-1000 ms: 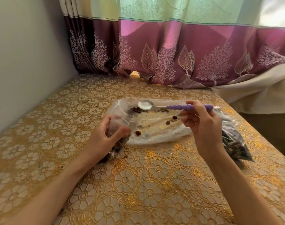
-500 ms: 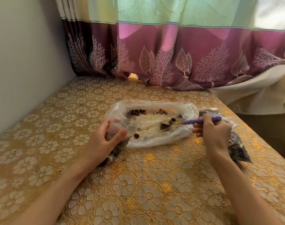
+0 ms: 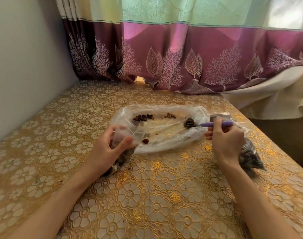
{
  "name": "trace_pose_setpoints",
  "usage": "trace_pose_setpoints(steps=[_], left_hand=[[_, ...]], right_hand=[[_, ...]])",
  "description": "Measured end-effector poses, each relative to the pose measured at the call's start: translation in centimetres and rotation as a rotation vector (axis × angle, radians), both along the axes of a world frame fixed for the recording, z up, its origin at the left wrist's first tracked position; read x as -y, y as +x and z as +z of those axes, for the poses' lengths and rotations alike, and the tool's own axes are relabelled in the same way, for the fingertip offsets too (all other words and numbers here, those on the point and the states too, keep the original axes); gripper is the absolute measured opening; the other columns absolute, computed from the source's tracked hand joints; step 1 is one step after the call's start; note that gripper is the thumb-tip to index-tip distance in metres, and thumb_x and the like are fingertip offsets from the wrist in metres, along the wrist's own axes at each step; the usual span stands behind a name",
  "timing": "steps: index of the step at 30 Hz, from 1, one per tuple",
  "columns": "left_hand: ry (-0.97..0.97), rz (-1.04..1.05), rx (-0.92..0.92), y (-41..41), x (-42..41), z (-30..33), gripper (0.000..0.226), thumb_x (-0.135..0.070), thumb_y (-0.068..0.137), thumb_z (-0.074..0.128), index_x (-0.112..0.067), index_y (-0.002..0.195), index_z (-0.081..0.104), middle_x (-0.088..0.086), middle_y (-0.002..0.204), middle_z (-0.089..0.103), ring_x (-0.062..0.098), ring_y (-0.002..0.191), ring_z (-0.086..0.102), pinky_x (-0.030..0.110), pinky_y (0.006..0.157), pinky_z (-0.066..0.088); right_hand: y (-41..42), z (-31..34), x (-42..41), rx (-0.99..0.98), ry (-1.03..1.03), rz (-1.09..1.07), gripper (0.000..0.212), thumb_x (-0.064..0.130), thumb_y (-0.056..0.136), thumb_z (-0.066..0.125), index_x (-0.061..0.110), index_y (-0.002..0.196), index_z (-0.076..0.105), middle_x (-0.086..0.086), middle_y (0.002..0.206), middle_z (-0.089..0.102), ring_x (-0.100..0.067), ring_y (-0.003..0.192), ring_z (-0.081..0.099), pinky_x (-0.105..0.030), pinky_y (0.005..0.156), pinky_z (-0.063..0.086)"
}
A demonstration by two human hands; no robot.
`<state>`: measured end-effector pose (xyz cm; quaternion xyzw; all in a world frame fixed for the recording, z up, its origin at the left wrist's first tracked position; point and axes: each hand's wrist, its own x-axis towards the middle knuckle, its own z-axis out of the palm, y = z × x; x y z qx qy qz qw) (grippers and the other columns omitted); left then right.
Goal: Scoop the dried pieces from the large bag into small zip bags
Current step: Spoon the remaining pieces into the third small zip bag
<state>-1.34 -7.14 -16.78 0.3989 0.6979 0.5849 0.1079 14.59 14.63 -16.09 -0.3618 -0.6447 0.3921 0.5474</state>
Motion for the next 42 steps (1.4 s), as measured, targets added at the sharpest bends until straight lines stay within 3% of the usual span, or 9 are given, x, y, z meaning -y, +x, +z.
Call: trace_pose_setpoints(steps=[2,8,12,16,21,25,30,36,42], left_hand=[[-0.011,-0.005,0.008,0.0,0.0,0.0,0.079,-0.087,0.044,0.056,-0.038,0.105,0.049,-0.005,0.086,0.071,0.007,0.076,0.07,0.021,0.058,0.055],[-0.027,-0.007,0.004,-0.1,0.0,-0.1,0.077,-0.087,0.045,0.056,-0.039,0.105,0.049,-0.006,0.086,0.071,0.01,0.079,0.07,0.029,0.066,0.055],[-0.029,-0.022,0.021,-0.2,0.0,-0.2,0.071,-0.082,0.051,0.058,-0.038,0.106,0.049,-0.006,0.087,0.071,0.009,0.075,0.07,0.025,0.059,0.056],[-0.052,-0.015,0.02,-0.1,-0.1,-0.4,0.044,-0.056,0.066,0.058,-0.039,0.106,0.047,-0.018,0.081,0.071,0.006,0.068,0.07,0.016,0.051,0.052],[-0.061,-0.001,0.019,-0.1,0.0,-0.3,0.041,-0.052,0.068,0.058,-0.039,0.106,0.047,-0.024,0.083,0.069,0.004,0.071,0.069,0.016,0.054,0.053],[-0.045,0.011,0.053,-0.2,-0.1,-0.3,0.051,-0.058,0.062,0.058,-0.039,0.108,0.048,-0.011,0.083,0.071,0.008,0.076,0.07,0.022,0.057,0.055],[-0.03,0.001,0.054,0.1,-0.2,-0.1,0.05,-0.053,0.064,0.059,-0.035,0.109,0.048,-0.01,0.085,0.068,0.004,0.073,0.069,0.016,0.055,0.052],[-0.035,-0.005,0.064,0.2,0.0,0.1,0.057,-0.071,0.055,0.06,-0.042,0.102,0.046,-0.013,0.093,0.065,0.0,0.078,0.067,0.014,0.06,0.052],[-0.052,0.008,0.055,0.0,-0.1,-0.1,0.046,-0.059,0.06,0.059,-0.041,0.102,0.048,-0.009,0.089,0.068,0.007,0.073,0.069,0.021,0.058,0.054]], right_hand=[[-0.1,-0.1,-0.1,0.009,-0.031,0.011,0.027,0.022,0.097,0.048,0.01,0.082,0.067,-0.001,0.074,0.069,-0.003,0.051,0.063,-0.015,0.054,0.053],[-0.3,-0.3,-0.1,-0.082,-0.244,0.098,0.026,0.016,0.096,0.048,0.0,0.091,0.068,-0.007,0.078,0.07,-0.014,0.062,0.065,-0.029,0.068,0.055],[-0.4,-0.2,0.4,-0.144,-0.283,0.143,0.027,0.014,0.096,0.048,0.0,0.087,0.069,-0.004,0.072,0.071,-0.013,0.06,0.063,-0.025,0.062,0.053],[-0.4,0.7,1.6,-0.267,-0.27,0.221,0.026,0.013,0.093,0.052,0.012,0.072,0.066,0.006,0.057,0.068,-0.01,0.057,0.059,-0.016,0.052,0.048],[-0.5,2.3,4.1,-0.39,-0.24,0.457,0.021,0.006,0.092,0.05,0.005,0.078,0.064,0.0,0.059,0.068,-0.01,0.051,0.058,-0.017,0.046,0.045],[-0.5,2.8,6.1,-0.376,-0.15,0.639,0.025,0.007,0.095,0.048,0.003,0.077,0.064,-0.002,0.065,0.071,-0.012,0.052,0.058,-0.017,0.046,0.046],[-0.6,2.5,7.3,-0.247,-0.004,0.812,0.015,0.003,0.093,0.049,0.0,0.088,0.062,-0.001,0.071,0.072,-0.015,0.056,0.061,-0.022,0.049,0.049],[-0.7,2.3,7.1,-0.219,-0.003,0.833,0.015,0.002,0.088,0.051,0.006,0.088,0.065,-0.008,0.07,0.068,-0.02,0.06,0.061,-0.029,0.053,0.048],[-0.8,2.0,6.2,-0.278,-0.075,0.827,0.019,-0.004,0.092,0.046,0.002,0.089,0.064,-0.006,0.069,0.068,-0.017,0.059,0.06,-0.023,0.051,0.047]])
